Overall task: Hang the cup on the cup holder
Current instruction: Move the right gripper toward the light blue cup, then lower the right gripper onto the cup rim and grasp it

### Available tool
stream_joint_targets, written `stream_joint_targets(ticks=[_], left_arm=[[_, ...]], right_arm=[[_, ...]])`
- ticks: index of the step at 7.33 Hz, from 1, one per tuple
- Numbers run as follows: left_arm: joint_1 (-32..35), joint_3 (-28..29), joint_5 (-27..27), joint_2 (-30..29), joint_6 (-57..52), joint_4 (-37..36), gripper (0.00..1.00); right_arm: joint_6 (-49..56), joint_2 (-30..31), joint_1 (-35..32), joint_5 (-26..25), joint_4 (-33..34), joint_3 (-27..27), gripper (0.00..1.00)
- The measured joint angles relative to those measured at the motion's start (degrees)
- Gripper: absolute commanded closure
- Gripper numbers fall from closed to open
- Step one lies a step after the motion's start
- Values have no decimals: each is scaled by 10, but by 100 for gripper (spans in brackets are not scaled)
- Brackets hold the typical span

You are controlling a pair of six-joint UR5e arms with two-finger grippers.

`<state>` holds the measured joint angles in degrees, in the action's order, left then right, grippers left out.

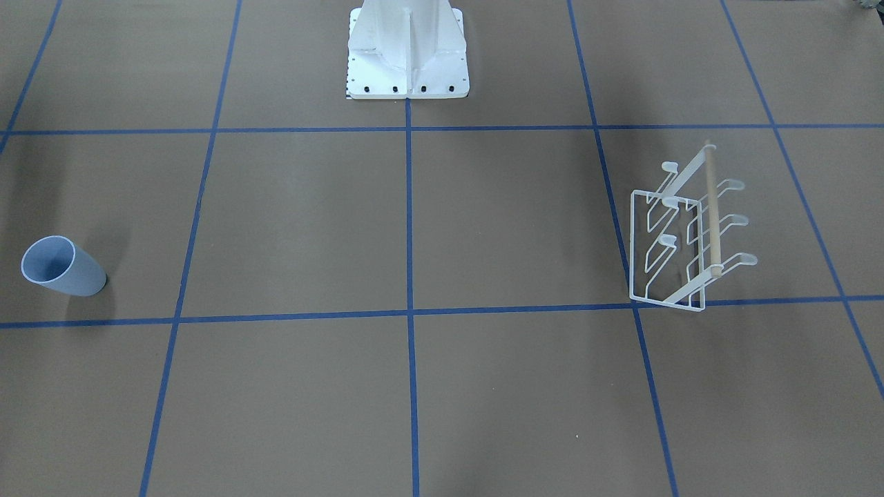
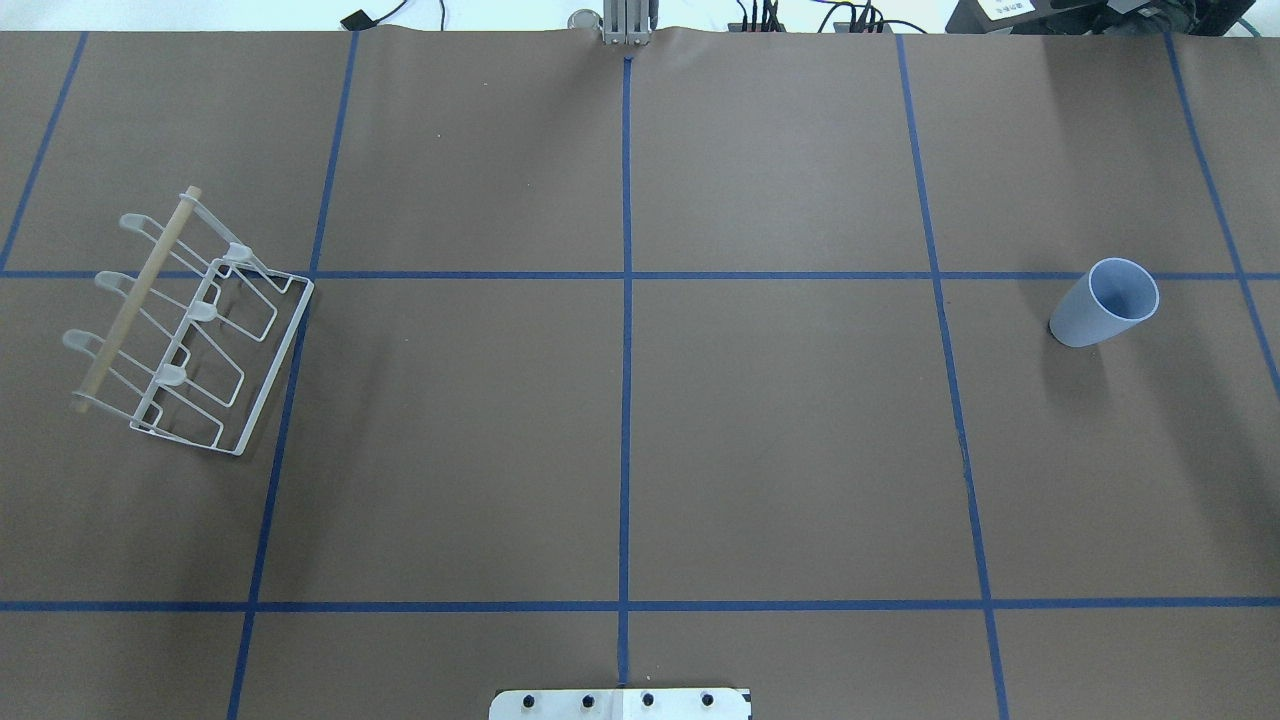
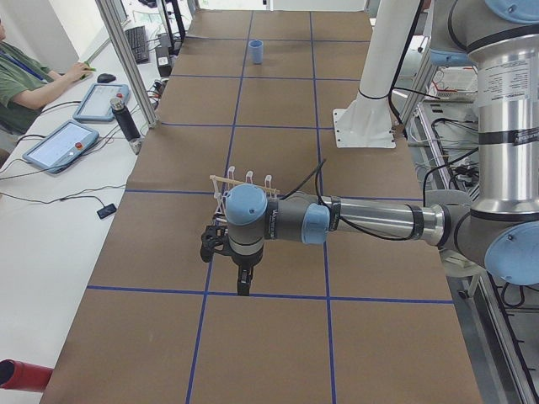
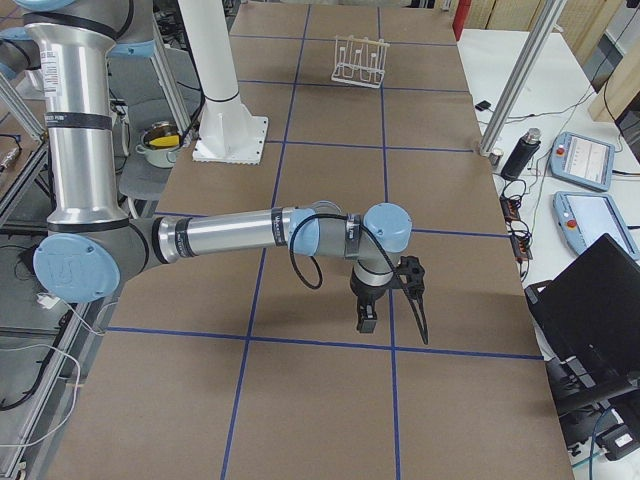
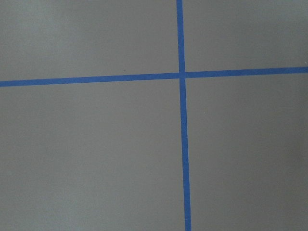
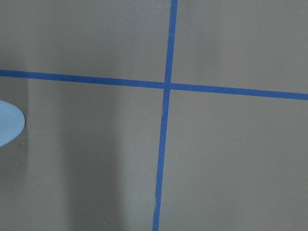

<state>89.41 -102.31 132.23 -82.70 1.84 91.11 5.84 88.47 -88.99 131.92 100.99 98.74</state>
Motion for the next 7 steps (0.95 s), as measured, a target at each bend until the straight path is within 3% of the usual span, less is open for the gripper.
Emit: stream_joint_targets(ticks=[2,5,7], left_arm=[[-1,-9,4,-4,1,2,1],[-3,-12,5,-9,9,30,1],[-3,-10,5,-9,10,39,1]], right_arm=[[-36,-15,13,1,-69,6,0],[-120,-56,103,-6,-132,-3,0],[-143,-55,154,3,-231,-43,0]])
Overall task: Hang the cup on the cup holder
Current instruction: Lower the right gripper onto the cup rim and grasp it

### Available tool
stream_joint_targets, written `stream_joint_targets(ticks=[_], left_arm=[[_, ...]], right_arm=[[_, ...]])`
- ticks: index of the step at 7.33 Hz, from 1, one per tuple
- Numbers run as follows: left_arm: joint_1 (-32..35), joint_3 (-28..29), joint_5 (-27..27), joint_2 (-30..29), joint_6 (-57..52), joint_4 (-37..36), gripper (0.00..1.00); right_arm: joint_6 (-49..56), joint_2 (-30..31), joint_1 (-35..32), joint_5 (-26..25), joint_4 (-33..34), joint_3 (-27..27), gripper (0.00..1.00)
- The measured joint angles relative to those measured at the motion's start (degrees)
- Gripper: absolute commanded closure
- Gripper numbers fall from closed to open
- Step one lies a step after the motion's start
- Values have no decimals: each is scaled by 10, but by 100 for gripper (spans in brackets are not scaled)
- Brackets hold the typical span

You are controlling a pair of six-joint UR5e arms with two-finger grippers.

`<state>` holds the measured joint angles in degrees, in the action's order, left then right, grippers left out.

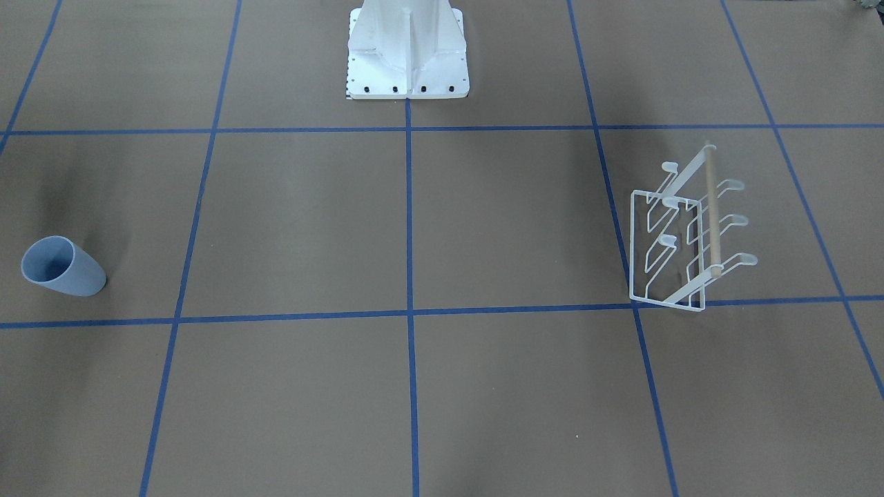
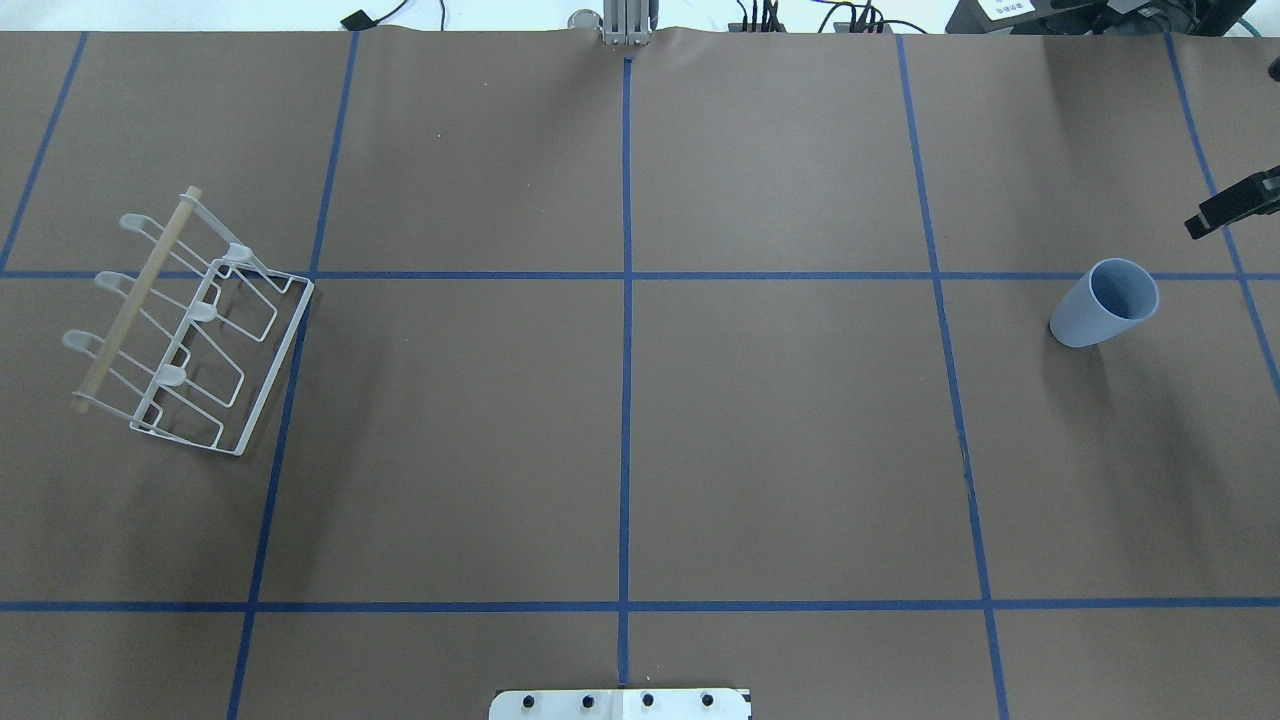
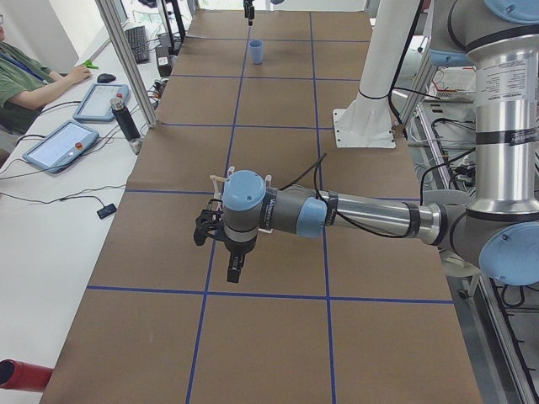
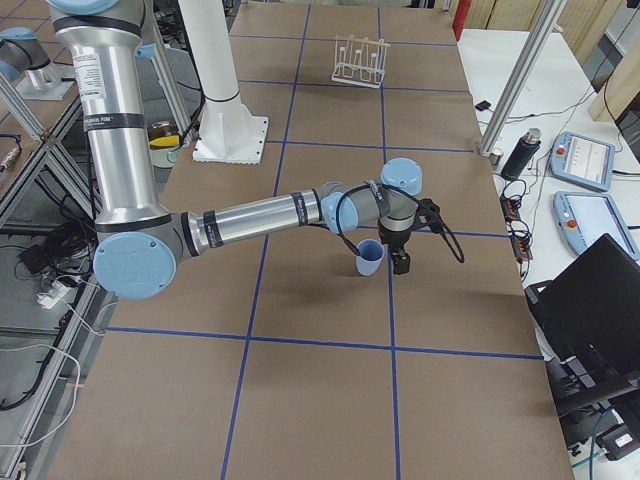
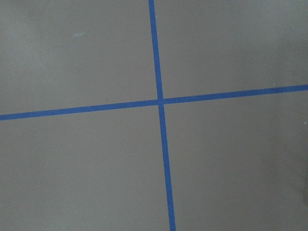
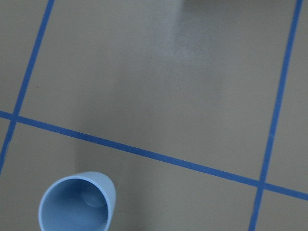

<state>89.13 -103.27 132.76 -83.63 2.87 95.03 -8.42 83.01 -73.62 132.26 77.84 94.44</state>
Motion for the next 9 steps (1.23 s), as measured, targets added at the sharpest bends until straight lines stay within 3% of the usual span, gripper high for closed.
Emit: stream_joint_targets(ticks=[2,6,7,8,9], left_arm=[[0,2,0,0,-2,1,1],[0,3,0,1,-2,1,1],[0,3,0,1,-1,1,1],[0,3,0,2,-1,1,1],[0,2,1,4,-2,1,1]], right_arm=[[-13,-3,26,14,-47,-43,0],[-32,-7,56,28,-54,-64,0],[-31,-7,61,29,-55,-72,30],[-31,-7,64,30,-55,-76,99],[-31,-7,66,30,-55,-77,100]])
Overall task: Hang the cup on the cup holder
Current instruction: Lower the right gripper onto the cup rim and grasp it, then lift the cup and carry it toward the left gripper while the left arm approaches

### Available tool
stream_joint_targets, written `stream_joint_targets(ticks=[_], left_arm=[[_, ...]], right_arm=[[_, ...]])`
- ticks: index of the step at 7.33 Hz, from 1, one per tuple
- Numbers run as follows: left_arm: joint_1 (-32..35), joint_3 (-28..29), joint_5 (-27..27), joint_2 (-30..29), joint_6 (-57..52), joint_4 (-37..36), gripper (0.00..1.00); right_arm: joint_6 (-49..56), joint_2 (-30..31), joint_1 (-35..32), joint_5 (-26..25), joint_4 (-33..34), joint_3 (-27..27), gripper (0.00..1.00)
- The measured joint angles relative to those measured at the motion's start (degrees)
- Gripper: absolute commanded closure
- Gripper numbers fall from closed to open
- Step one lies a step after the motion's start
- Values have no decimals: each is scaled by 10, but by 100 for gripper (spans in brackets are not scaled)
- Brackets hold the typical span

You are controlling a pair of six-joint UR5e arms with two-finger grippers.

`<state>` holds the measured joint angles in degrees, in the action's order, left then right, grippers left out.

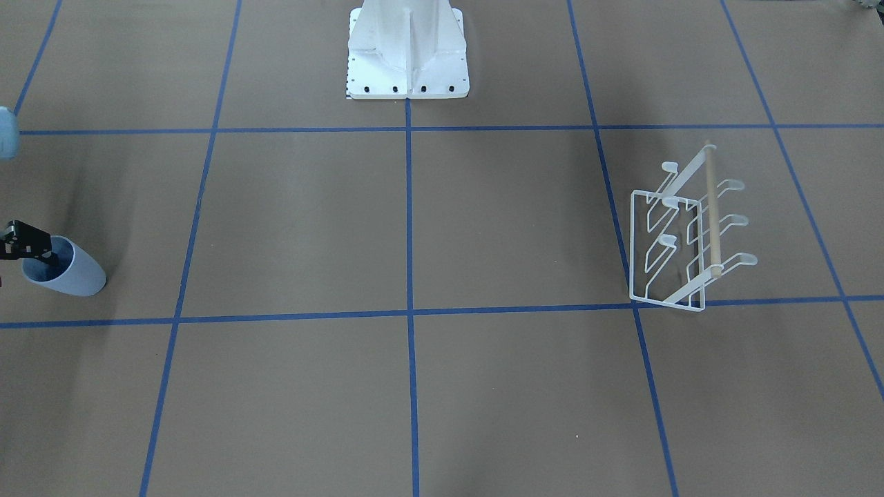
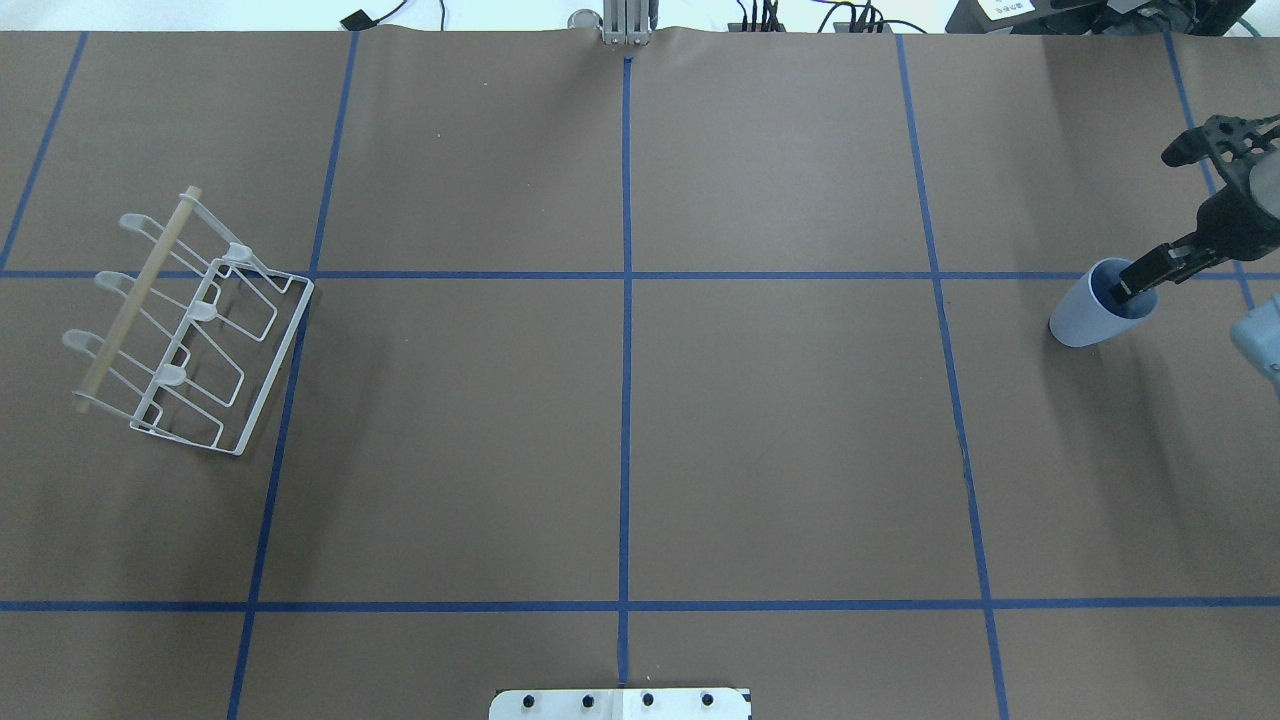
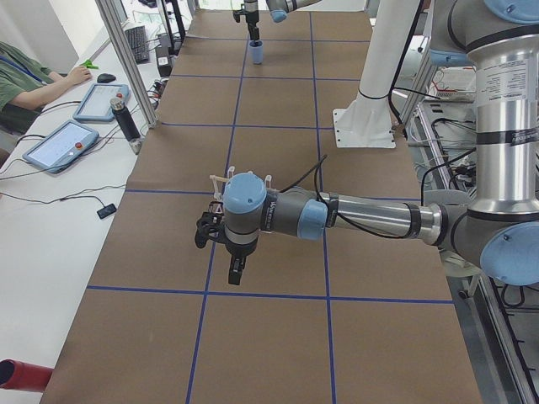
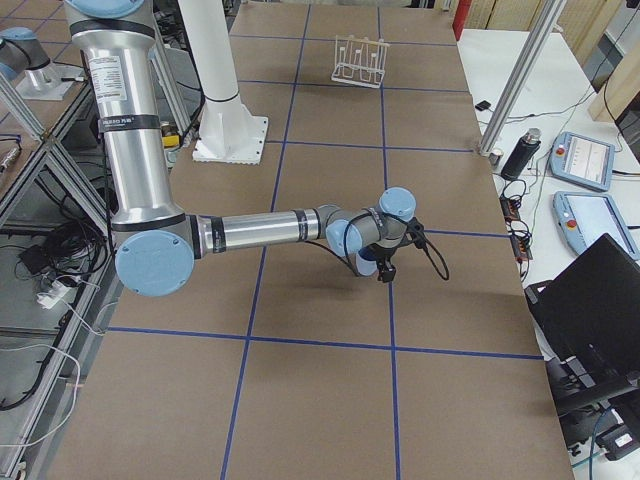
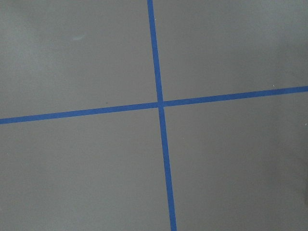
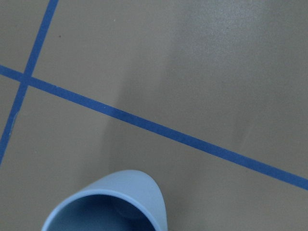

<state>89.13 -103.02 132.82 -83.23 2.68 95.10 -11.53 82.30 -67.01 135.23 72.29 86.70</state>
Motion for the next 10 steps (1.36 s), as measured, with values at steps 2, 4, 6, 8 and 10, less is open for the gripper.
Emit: stream_joint_targets(ticks=[2,4,6,8,10], left_arm=[[0,0,1,1,-1,0,1],[0,-2,0,0,1,0,1],[0,-7,0,-3,-1,1,1],[0,-13,0,-14,2,5,1],[-15,-13,0,-39,51,28,1]], right_arm=[[1,-6,2,0,0,-1,100],[1,-9,2,0,-1,9,100],[-12,-14,1,19,-1,60,100],[-123,-62,3,59,-1,111,100],[-276,-128,35,62,-18,143,100]])
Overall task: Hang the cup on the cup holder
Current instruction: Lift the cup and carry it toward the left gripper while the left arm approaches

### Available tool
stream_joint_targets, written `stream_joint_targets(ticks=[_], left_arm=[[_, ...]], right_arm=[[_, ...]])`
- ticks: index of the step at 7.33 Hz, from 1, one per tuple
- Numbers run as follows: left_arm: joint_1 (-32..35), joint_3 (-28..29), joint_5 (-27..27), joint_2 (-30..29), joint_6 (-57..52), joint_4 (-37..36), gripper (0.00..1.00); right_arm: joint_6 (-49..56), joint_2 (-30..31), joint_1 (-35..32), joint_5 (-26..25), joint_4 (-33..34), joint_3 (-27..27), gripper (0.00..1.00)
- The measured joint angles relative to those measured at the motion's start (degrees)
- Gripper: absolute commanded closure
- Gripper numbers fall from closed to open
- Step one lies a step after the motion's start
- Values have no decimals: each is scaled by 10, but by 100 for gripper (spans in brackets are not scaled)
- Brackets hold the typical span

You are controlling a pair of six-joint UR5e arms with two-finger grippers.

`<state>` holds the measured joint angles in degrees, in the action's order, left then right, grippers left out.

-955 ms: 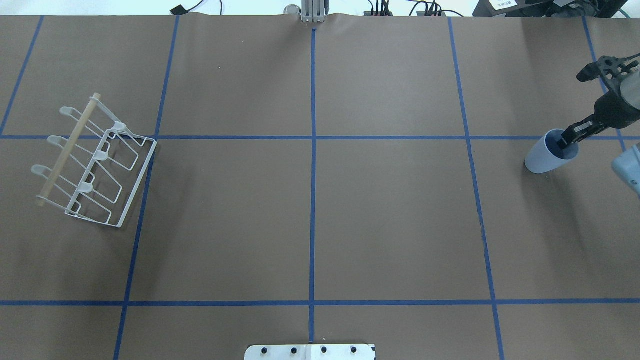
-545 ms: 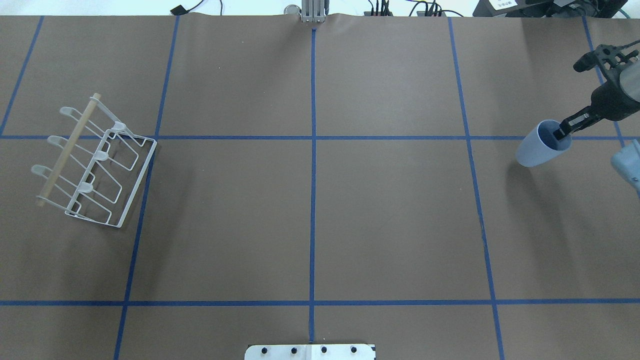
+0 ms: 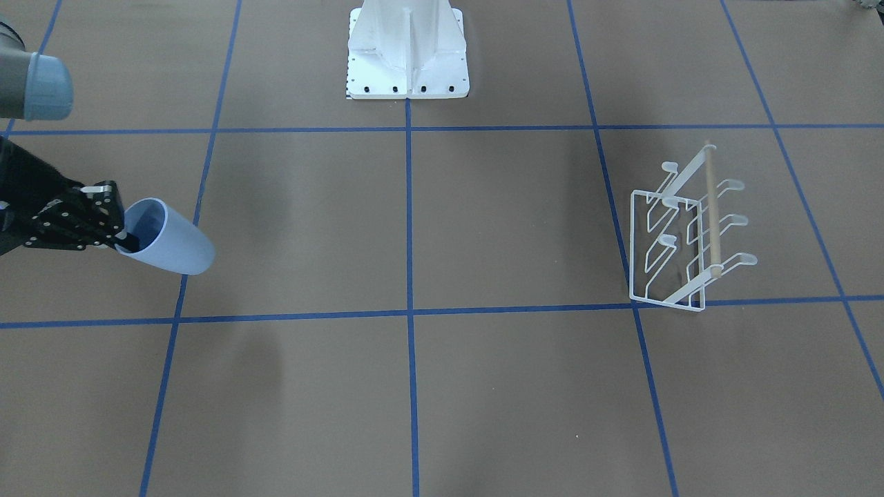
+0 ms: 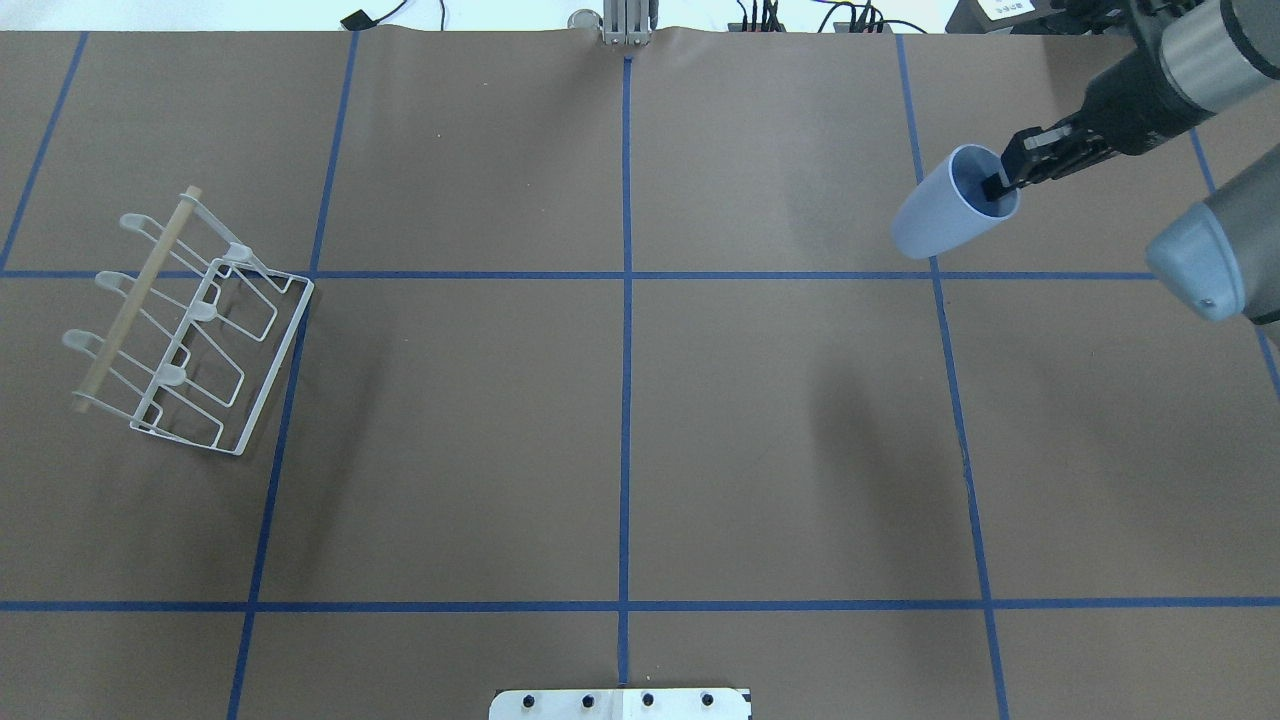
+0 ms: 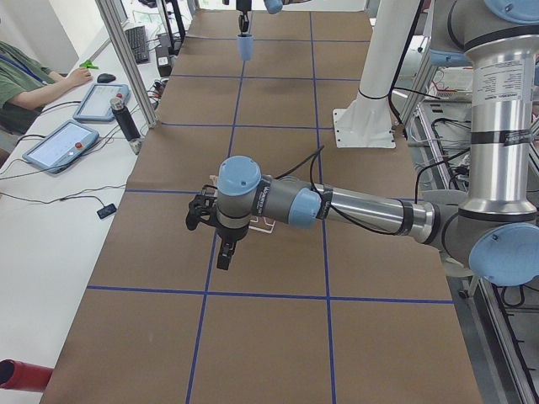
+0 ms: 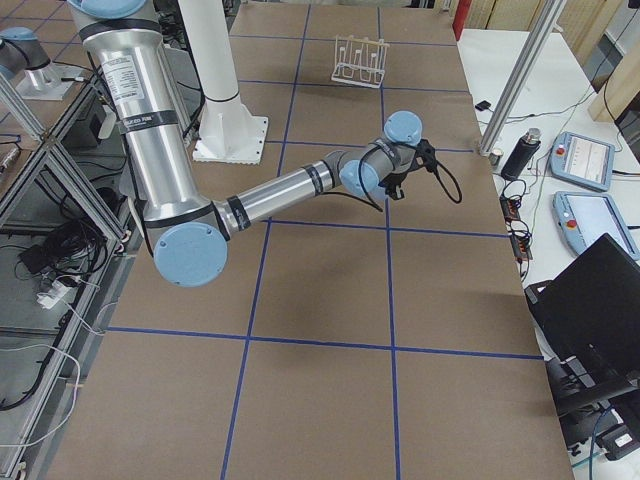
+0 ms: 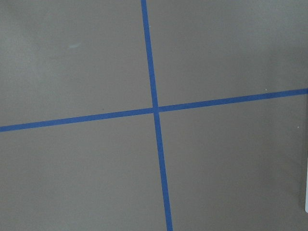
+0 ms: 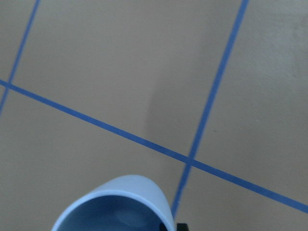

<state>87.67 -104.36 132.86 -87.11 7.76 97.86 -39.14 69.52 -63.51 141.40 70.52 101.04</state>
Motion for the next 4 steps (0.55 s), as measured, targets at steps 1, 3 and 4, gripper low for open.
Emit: stream_joint_targets(ticks=[1,3,4], left_arm=[[-23,0,0,-7,73,47,1],[-90,3,-1,-17,333,213,2],[-125,3,0,-29,466,288,2]], right_arm=[[-75,-16,19,-8,-47,6,100],[-271,-23,67,-45,-209,7,100],[-377,-21,99,-81,-302,7,100]])
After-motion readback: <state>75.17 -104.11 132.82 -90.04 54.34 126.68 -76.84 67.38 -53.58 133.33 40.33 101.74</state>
